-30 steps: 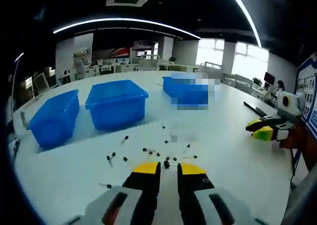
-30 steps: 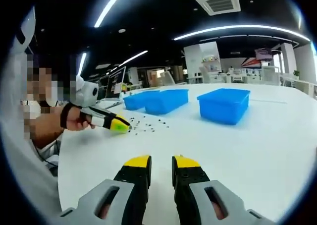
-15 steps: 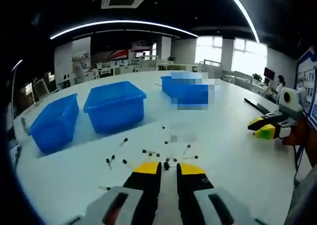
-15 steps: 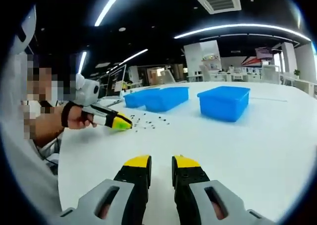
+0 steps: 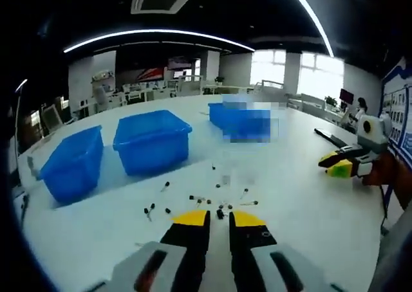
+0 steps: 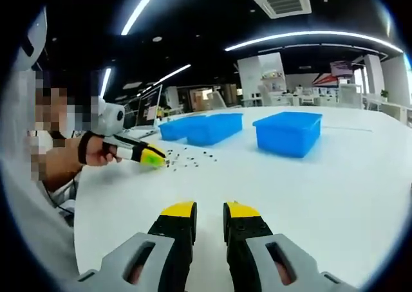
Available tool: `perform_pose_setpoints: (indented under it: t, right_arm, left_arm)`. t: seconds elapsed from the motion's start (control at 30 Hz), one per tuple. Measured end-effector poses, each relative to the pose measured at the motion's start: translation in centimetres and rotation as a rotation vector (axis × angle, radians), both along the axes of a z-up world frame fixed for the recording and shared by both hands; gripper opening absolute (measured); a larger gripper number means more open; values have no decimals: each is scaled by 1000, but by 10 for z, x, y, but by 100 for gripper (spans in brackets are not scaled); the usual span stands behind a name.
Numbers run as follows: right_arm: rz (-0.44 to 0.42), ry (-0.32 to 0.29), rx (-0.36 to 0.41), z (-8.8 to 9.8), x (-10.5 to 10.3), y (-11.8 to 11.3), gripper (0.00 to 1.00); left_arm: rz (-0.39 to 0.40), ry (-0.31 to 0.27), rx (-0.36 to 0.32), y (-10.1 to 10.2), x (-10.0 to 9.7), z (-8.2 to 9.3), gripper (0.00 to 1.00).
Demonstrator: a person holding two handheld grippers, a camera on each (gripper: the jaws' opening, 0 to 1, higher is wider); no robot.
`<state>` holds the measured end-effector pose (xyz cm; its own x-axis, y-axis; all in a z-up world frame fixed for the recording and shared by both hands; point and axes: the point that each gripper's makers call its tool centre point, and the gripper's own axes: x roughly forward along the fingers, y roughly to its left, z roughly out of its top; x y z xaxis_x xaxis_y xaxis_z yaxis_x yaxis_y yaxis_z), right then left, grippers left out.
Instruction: Pick up the resistors one by one and place each resistor into its matching bin, sorting the parts by color and model until every resistor is separated into the correct bin for its type
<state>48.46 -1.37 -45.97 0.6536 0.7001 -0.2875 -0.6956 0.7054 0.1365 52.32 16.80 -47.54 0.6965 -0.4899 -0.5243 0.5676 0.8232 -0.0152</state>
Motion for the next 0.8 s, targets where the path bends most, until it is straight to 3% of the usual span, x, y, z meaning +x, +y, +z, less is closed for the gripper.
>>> perform_pose_setpoints:
  t: [0.07,0.43,0.63,0.8]
  right_arm:
    - [-3,2,0,0,0,0,19]
    - [-10,12,-1,-5,2,-5,19]
    - [-3,0,-25,-5,5,-4,19]
    - [17,-8,-28,-2,5,4,19]
  left_arm:
    - [-16,8,46,-2,-1,-6,13]
    - [-42,-24,80,2,5,-1,7]
    - [-38,-58,-35,4,4,11,7]
    - [22,-236,-273,23,20,60,7]
